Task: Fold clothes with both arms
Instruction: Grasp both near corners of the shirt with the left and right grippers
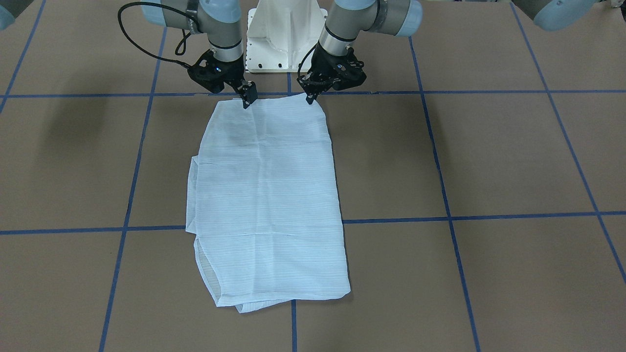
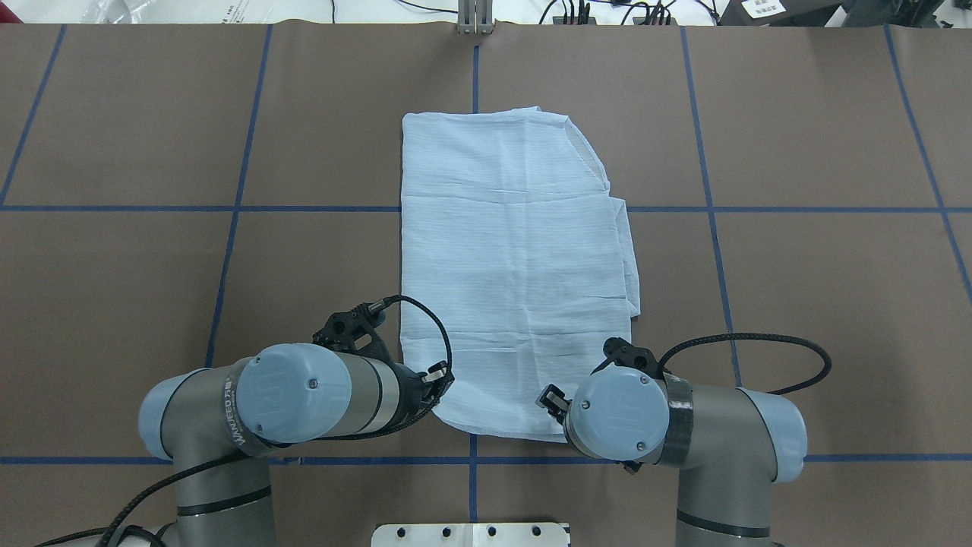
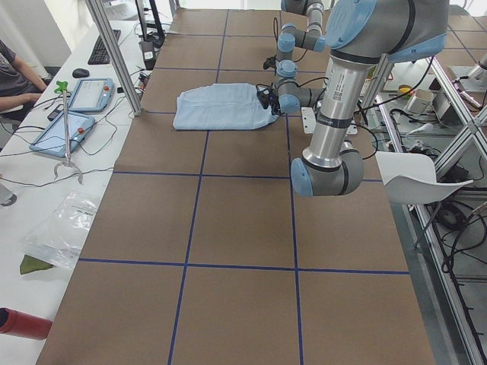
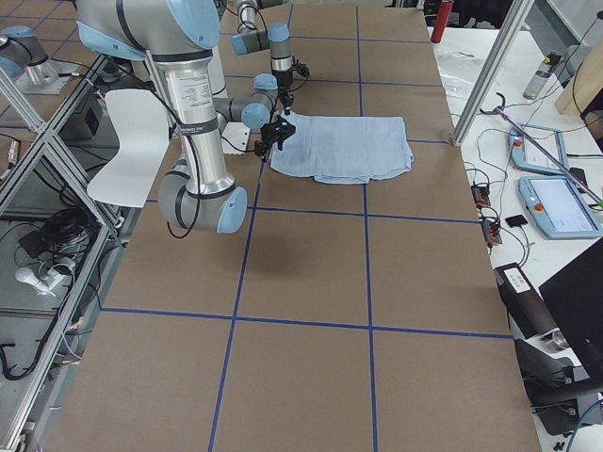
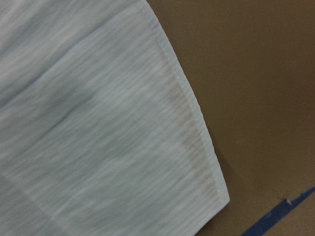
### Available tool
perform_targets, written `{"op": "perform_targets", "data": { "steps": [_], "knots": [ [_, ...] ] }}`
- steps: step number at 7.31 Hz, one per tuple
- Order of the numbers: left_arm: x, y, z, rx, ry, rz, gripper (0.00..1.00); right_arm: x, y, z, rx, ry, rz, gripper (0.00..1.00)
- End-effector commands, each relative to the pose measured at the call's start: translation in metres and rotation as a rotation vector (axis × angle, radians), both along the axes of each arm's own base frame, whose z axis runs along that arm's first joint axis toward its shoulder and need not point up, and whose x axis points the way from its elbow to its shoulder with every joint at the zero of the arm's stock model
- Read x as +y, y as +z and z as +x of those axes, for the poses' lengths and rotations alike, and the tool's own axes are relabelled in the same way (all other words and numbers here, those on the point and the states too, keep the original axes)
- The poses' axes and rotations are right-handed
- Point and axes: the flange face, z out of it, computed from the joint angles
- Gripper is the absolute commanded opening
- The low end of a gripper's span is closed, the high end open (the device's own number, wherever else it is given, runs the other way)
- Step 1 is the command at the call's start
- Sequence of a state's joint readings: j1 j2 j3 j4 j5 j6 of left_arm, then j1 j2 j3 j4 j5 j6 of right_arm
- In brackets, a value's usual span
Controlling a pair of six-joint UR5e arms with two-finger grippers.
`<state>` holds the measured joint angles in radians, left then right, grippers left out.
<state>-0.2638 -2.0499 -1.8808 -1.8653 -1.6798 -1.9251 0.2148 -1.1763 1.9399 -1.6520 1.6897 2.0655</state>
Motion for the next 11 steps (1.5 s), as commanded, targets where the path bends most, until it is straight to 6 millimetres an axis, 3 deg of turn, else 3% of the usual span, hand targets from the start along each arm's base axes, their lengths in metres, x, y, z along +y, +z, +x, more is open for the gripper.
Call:
{"op": "perform_targets", "data": {
  "steps": [1, 5, 11],
  "knots": [
    [0.000, -0.001, 0.000, 0.001, 0.001, 0.000, 0.00, 0.002, 0.002, -0.003, 0.007, -0.002, 0.003, 1.00],
    [0.000, 0.000, 0.000, 0.000, 0.001, -0.001, 0.00, 0.004, -0.001, -0.002, -0.026, -0.007, 0.012, 1.00],
    [0.000, 0.002, 0.001, -0.003, 0.001, -0.002, 0.00, 0.006, 0.009, -0.006, -0.029, -0.013, 0.015, 1.00]
  ]
}}
